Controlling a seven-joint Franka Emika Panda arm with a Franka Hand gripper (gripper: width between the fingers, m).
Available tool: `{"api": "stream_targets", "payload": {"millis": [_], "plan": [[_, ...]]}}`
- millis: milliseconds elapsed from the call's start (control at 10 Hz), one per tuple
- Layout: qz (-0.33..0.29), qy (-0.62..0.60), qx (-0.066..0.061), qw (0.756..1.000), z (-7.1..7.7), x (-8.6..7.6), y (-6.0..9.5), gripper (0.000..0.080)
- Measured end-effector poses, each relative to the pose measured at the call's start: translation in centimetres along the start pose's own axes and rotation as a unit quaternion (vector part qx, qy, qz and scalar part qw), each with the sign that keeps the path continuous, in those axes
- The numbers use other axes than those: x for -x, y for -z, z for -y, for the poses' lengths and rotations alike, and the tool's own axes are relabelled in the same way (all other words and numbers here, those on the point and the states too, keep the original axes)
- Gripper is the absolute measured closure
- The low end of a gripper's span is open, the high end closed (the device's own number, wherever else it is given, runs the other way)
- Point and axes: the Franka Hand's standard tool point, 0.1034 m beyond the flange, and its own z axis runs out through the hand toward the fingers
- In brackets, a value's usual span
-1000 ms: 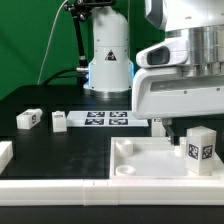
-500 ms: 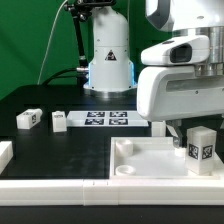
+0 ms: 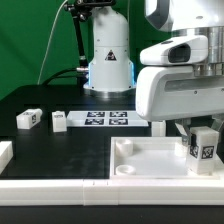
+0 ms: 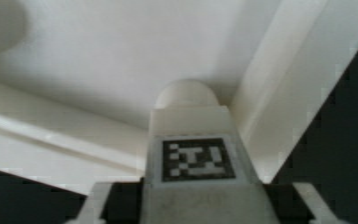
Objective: Assemble one leg
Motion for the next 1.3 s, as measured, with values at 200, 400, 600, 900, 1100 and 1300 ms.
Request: {"api": "stream_targets", "payload": {"millis": [200, 400, 600, 900, 1100, 1300], "plan": [[0.001, -0.169, 0.007, 0.986, 0.11, 0.15, -0.01, 0.0509], [-0.002, -0.323, 0.005, 0.946, 0.00, 0.20, -0.10, 0.0509], [-0.004, -0.466, -0.002, 0.885, -0.15, 0.26, -0.11, 0.0509], [-0.001, -0.569, -0.009, 0.823, -0.19, 0.29, -0.13, 0.0508], [0.000, -0.604, -0.012, 0.797, -0.10, 0.25, -0.14, 0.0508], [0.003, -0.574, -0.010, 0.819, 0.01, 0.29, -0.15, 0.0328]]}}
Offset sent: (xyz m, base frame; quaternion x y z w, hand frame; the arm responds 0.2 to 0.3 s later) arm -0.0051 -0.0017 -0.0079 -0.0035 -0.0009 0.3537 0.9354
